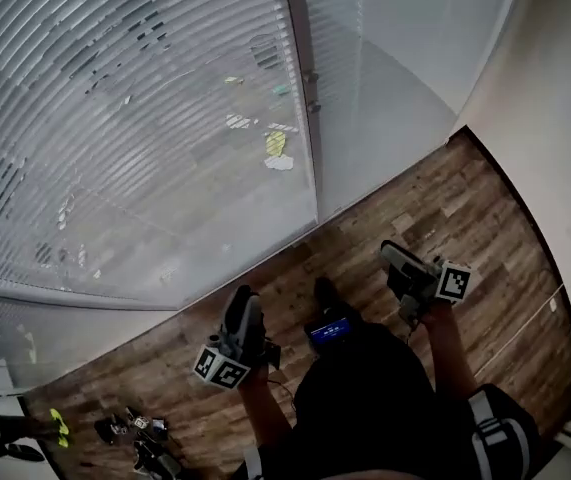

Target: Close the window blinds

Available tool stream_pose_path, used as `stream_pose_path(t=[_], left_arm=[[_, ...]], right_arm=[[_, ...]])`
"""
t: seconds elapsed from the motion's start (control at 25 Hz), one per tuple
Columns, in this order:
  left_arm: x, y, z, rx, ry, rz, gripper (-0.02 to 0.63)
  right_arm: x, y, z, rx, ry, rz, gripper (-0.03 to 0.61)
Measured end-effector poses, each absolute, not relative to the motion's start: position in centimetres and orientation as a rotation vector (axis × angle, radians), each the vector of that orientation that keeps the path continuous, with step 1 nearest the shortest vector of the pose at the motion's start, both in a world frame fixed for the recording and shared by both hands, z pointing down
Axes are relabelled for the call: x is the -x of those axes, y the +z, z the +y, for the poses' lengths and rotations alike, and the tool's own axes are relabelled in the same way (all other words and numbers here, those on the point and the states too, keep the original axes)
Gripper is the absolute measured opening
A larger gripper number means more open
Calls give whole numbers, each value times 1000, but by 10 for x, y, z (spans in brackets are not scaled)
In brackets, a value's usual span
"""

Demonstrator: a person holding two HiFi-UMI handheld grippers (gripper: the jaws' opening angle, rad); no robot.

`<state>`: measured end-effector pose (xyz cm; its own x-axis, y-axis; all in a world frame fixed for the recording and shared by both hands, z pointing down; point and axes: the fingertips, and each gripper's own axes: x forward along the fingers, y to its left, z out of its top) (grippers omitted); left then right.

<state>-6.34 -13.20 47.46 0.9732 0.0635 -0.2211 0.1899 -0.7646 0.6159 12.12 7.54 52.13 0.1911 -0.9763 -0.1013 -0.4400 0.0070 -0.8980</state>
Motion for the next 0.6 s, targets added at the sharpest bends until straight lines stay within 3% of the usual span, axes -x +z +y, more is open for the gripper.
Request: stream_pose_path(t=[0.6], left_arm=[[138,442,-113,-2536,-421,-175,138]], right_arm=[[-93,462,57,1443,-700,1801,123]])
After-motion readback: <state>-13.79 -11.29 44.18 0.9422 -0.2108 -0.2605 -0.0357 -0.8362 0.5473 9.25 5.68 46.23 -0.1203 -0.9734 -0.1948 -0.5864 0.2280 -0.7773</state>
